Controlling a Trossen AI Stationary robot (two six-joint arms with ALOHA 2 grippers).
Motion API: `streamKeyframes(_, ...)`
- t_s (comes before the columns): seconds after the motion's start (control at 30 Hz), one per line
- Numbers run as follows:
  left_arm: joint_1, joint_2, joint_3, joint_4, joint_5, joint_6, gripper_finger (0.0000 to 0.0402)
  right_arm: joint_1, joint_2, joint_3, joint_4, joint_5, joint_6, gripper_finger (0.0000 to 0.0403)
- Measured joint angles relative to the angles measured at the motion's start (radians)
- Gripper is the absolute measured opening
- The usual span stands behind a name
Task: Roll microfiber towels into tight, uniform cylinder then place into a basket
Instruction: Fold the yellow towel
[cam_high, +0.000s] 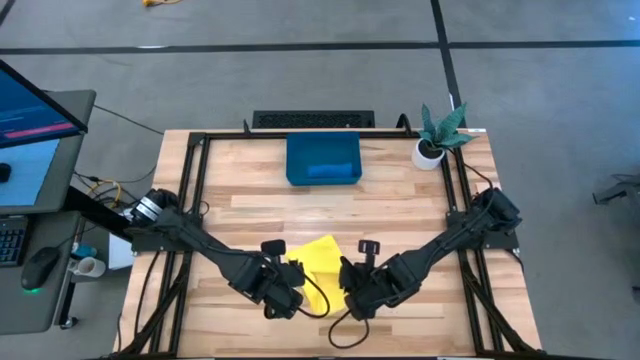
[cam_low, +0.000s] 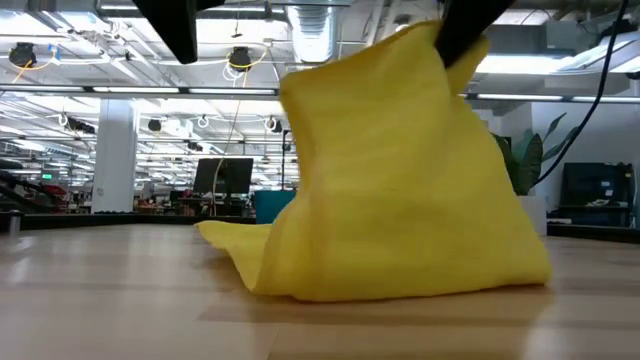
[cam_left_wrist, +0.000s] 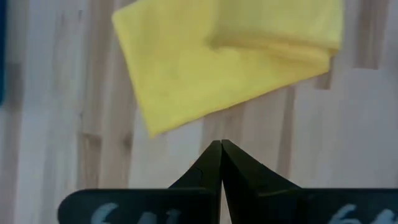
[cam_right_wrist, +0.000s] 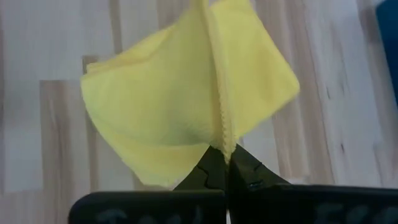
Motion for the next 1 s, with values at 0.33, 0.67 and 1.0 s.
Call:
streamKeyframes(0.33, -0.040, -0.090, -0.003, -0.125, -0.065, -0.087, 0.0000, -0.076, 0.001, -0.049, 0.191, -0.004, -0.253, 0.0008)
streamKeyframes(0.67, -0.055, -0.218, -0.002, -0.133, -0.079, -0.104, 0.0000, -0.196, 0.001, -0.053, 0.249, -0.058, -0.383, 0.0008)
streamKeyframes(1.0, -0.055, -0.239, -0.002, -0.134, -0.076, -0.093, 0.0000, -0.301, 0.001, -0.134, 0.430, -0.206, -0.440, 0.0008)
